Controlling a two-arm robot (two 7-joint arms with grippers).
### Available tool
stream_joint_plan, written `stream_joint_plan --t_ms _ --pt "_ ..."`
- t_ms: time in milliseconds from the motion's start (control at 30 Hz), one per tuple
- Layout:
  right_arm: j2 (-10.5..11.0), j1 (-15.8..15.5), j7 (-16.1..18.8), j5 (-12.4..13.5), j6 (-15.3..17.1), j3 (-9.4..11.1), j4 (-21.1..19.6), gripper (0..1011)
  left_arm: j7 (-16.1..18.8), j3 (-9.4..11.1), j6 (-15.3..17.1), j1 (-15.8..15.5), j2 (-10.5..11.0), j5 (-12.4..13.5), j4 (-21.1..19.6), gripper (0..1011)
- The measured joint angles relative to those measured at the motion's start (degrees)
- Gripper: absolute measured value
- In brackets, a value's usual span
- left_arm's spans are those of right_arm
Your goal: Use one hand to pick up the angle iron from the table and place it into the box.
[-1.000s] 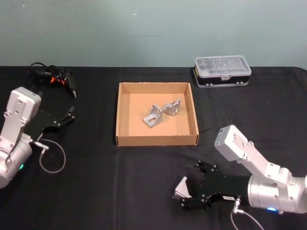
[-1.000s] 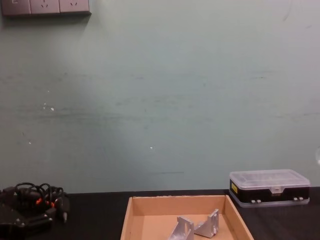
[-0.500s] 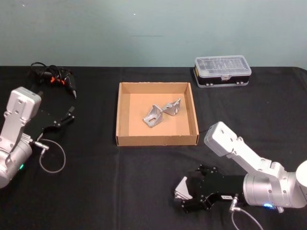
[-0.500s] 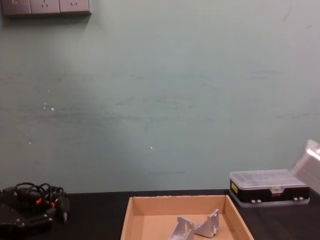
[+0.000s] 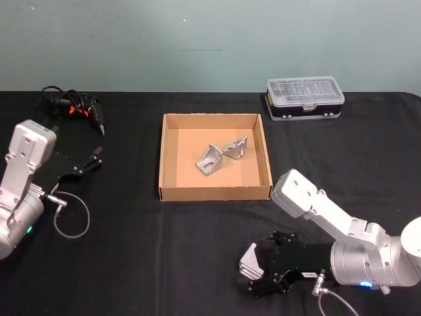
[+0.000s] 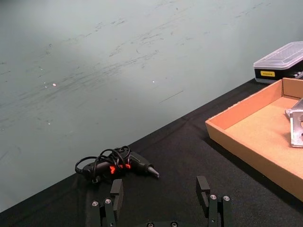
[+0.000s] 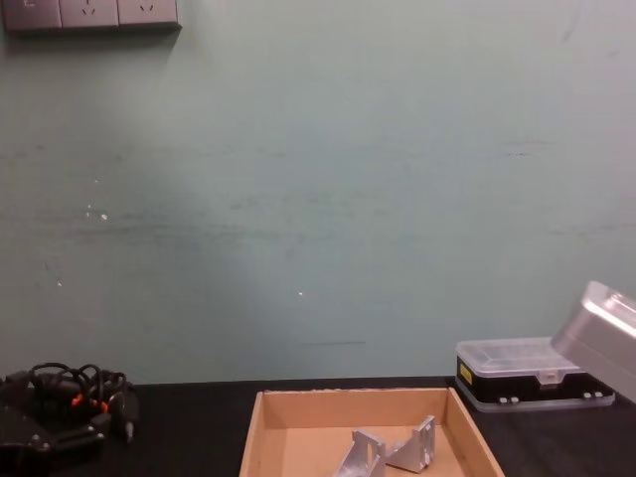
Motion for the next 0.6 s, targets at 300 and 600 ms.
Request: stream_joint_plan --t_ms 300,600 --pt "0.4 -0.2 -0.1 -0.1 0.9 -0.1 -0.7 1002 0.0 0.0 0.0 0.0 0.0 0.0 0.0 1011" --pt "0.3 -0.4 -0.1 0.2 1.4 -0.1 -0.8 1002 0.0 0.0 0.0 0.0 0.0 0.0 0.0 1011"
